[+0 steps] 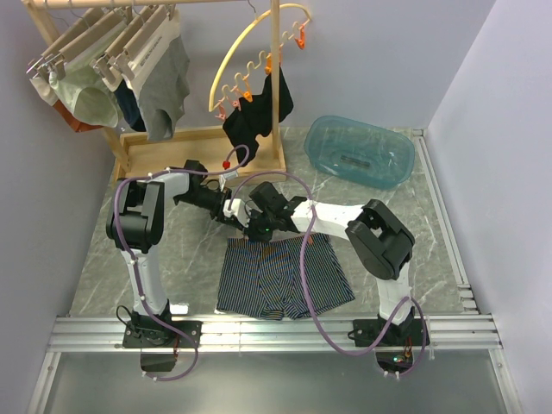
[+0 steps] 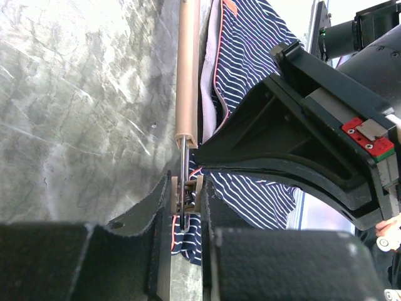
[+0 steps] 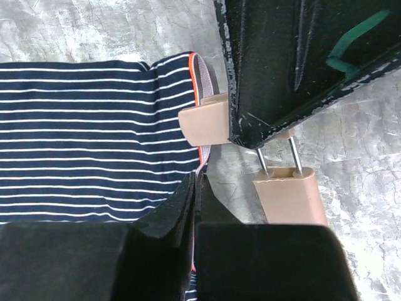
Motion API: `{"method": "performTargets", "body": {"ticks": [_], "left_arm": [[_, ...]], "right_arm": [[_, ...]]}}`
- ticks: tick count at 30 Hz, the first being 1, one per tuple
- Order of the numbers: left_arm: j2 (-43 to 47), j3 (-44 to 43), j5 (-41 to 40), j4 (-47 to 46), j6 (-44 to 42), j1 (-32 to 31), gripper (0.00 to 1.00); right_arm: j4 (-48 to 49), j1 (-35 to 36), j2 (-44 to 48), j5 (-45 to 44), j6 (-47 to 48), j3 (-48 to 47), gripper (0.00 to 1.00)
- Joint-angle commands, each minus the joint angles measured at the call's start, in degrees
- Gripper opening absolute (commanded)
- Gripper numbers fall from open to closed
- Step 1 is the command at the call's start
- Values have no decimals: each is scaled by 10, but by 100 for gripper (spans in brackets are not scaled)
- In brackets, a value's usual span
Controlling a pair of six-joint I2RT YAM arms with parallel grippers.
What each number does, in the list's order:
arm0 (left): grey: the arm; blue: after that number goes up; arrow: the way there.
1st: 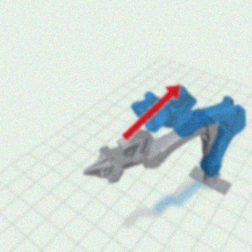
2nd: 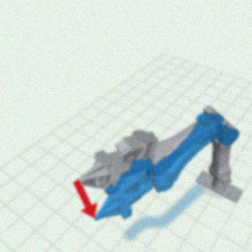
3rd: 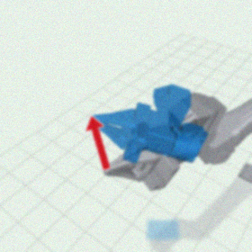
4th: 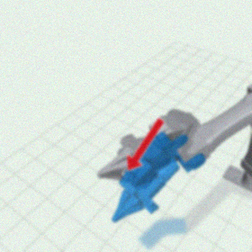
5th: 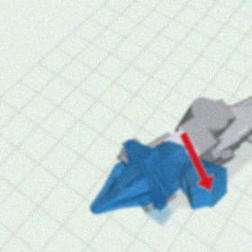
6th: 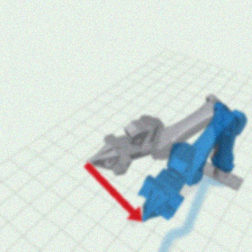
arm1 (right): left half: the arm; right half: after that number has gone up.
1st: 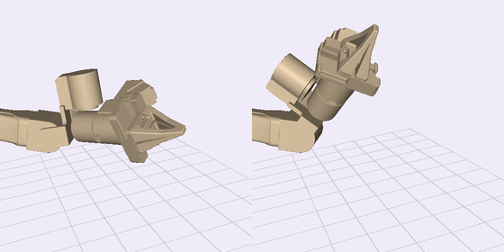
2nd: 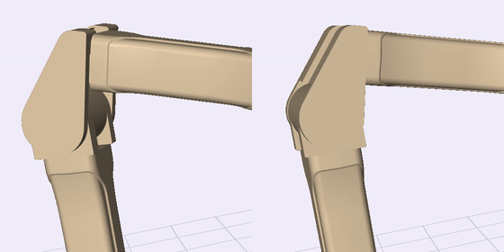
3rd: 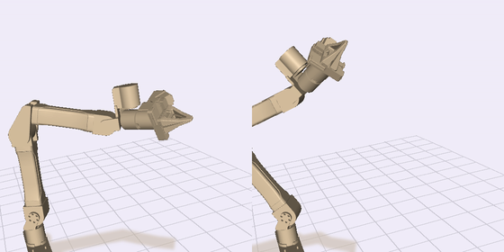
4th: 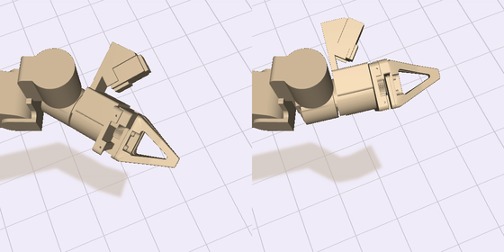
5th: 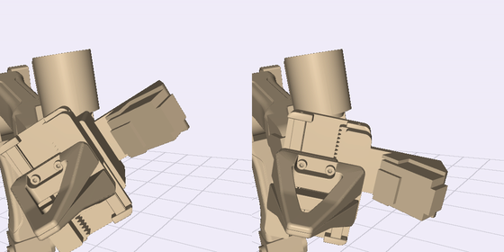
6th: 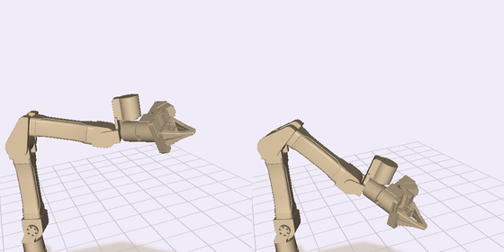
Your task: Clip the underwear to the hanger
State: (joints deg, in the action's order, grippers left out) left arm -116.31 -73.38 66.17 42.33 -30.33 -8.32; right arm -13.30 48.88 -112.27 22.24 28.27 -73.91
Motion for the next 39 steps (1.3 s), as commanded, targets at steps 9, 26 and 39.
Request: {"method": "performTargets", "body": {"ticks": [9,26,39], "left_arm": [[1,-31,-1,6,-12,-4,0],[-13,-23,13,29,-38,-8,0],[-10,-31,39,36,-40,-6,0]], "right_arm": [[19,7,50,6,10,11,0],[27,15,57,-3,15,17,0],[26,15,47,-5,19,19,0]]}}
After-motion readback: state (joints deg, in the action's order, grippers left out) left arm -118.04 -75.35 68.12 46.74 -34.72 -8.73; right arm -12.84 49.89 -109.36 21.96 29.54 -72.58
